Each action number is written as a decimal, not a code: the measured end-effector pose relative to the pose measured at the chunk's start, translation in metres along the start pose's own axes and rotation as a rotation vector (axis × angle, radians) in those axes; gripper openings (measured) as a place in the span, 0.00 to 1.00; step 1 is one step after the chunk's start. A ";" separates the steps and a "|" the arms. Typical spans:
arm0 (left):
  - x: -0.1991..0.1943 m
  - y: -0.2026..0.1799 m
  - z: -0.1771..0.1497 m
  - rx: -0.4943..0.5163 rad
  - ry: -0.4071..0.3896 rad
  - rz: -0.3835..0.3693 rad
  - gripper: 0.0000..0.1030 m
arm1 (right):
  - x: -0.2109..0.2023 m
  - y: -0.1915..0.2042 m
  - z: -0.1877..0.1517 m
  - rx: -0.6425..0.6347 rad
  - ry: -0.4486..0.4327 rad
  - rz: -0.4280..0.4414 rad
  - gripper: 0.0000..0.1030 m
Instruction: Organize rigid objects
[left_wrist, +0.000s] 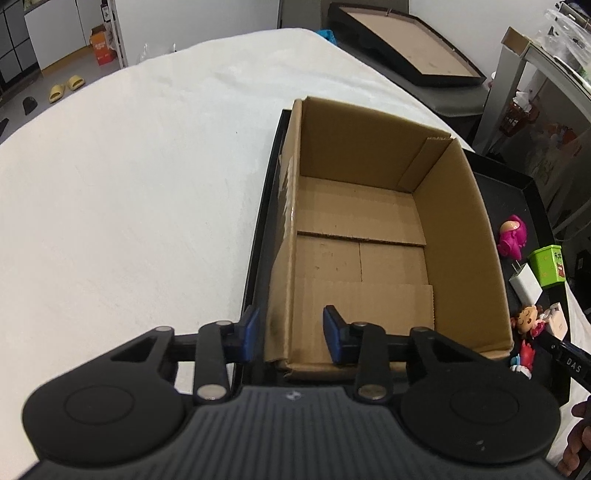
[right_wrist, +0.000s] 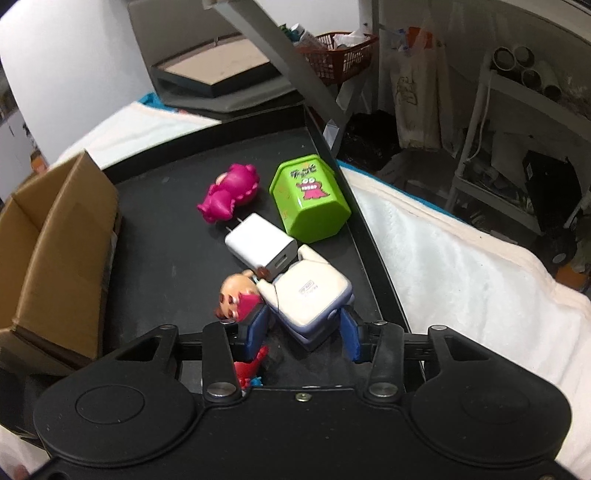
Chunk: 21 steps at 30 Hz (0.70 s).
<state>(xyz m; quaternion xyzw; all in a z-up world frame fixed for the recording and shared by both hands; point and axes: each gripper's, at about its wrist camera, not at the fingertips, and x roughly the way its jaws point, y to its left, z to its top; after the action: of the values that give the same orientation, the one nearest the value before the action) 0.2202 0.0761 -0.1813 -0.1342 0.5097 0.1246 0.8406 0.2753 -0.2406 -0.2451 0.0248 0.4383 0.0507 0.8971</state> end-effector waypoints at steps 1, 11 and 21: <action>0.002 0.000 0.000 0.001 0.004 0.000 0.29 | 0.001 0.002 0.000 -0.013 0.003 -0.014 0.44; 0.000 0.003 -0.001 0.013 0.013 0.019 0.11 | 0.008 0.011 0.005 -0.044 -0.010 -0.027 0.49; -0.002 0.006 -0.007 0.001 0.003 0.006 0.11 | 0.012 0.018 0.008 -0.046 -0.037 0.011 0.44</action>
<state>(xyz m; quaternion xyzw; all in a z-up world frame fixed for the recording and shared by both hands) 0.2119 0.0795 -0.1832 -0.1323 0.5115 0.1266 0.8395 0.2872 -0.2215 -0.2478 0.0076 0.4200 0.0651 0.9051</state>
